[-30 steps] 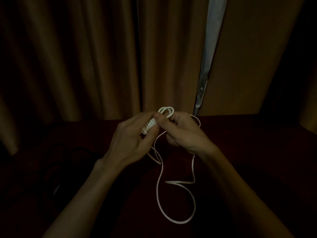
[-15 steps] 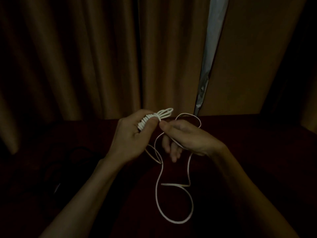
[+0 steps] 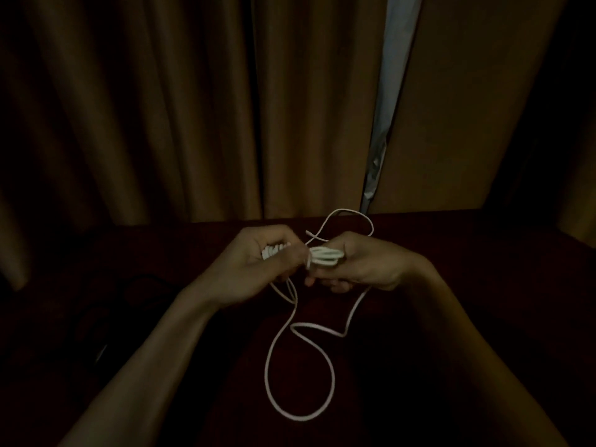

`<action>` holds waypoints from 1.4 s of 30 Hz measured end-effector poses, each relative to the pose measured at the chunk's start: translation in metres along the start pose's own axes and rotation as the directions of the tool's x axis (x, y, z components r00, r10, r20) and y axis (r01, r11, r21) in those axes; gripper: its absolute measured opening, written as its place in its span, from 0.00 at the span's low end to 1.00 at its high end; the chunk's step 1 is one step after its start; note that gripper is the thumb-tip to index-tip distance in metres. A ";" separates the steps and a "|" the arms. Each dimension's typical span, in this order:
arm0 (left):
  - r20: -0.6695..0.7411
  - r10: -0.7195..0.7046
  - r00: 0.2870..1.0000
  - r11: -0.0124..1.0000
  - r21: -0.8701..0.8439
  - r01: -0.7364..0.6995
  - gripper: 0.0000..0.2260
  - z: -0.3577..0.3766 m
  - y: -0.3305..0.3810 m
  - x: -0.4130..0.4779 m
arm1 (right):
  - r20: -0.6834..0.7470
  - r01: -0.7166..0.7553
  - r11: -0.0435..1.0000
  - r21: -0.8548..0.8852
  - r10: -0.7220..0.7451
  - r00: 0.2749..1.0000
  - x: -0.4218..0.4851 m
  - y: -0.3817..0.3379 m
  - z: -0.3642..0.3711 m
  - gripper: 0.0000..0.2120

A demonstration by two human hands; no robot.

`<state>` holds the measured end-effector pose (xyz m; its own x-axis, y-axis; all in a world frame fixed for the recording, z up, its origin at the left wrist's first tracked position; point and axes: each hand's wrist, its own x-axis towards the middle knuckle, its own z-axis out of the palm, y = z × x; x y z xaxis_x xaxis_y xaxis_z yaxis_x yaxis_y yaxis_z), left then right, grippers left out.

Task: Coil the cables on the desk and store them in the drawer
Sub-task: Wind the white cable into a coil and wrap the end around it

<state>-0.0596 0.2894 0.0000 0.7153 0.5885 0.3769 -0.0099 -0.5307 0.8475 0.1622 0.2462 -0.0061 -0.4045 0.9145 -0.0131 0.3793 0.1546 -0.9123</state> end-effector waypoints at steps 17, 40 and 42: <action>0.016 -0.083 0.996 0.686 0.726 0.045 0.08 -0.015 -0.028 0.007 | -0.237 -0.021 0.989 -0.148 -0.015 0.971 0.014 -0.018 0.012 0.12; -0.392 0.073 0.917 0.956 0.290 0.048 0.01 -0.007 -0.025 0.009 | -0.226 -0.161 0.984 -0.080 0.140 0.964 0.002 -0.033 0.016 0.12; -0.401 0.046 0.915 0.974 0.220 0.047 0.02 -0.006 -0.021 0.008 | -0.203 -0.137 0.987 -0.085 0.117 0.972 0.004 -0.032 0.017 0.13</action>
<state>-0.0575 0.3090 -0.0127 0.3739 0.7585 0.5338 0.1782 -0.6236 0.7612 0.1345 0.2384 0.0159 -0.1793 0.9831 -0.0366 0.5001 0.0591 -0.8639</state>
